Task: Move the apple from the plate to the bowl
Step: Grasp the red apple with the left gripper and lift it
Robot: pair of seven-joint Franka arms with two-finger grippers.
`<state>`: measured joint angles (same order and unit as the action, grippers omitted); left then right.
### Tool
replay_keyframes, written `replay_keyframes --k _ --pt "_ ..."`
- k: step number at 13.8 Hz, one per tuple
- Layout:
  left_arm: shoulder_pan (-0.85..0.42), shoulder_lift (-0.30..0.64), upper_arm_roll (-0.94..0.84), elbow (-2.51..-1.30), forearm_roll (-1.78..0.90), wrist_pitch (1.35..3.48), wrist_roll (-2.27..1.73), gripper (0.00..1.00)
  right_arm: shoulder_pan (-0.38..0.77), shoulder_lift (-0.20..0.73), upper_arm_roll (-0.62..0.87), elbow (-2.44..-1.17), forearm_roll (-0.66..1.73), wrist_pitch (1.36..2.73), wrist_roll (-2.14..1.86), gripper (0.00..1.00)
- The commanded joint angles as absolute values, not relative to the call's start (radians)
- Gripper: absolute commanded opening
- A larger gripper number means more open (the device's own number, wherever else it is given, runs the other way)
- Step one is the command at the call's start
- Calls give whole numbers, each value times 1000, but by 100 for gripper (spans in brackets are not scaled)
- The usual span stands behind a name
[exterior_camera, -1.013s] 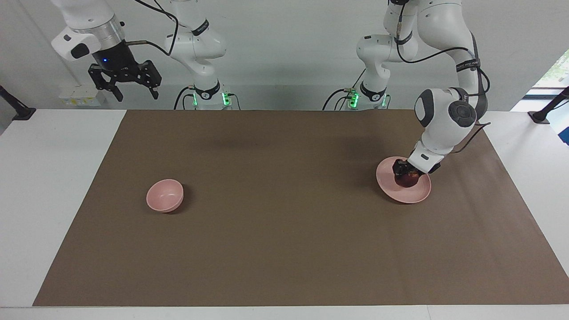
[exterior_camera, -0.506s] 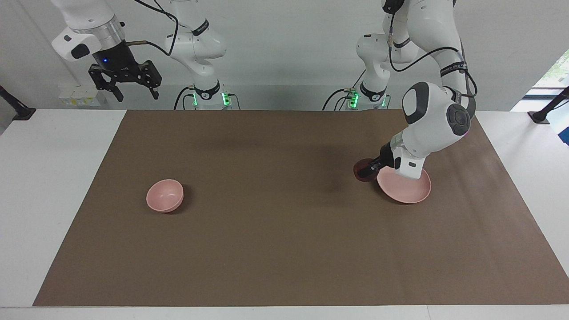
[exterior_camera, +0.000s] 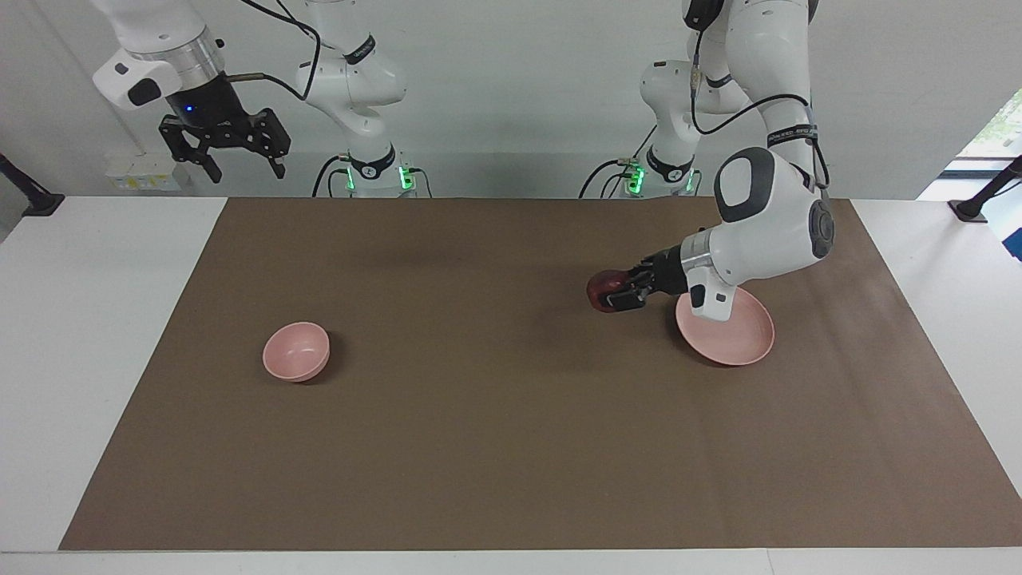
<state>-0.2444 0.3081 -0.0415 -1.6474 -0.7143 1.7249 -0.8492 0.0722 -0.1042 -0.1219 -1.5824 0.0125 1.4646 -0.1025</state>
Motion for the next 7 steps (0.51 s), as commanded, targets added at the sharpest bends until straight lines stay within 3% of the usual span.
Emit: replay_keyframes --k 1,7 --pt "-247 328 -80 -1609 -755 1692 -891 0 63 -121 -118 -1601 25 1477 -120 100" --pt "-247 327 -170 -1611 -924 1678 -997 0 63 -121 -118 -1601 25 1477 -120 100"
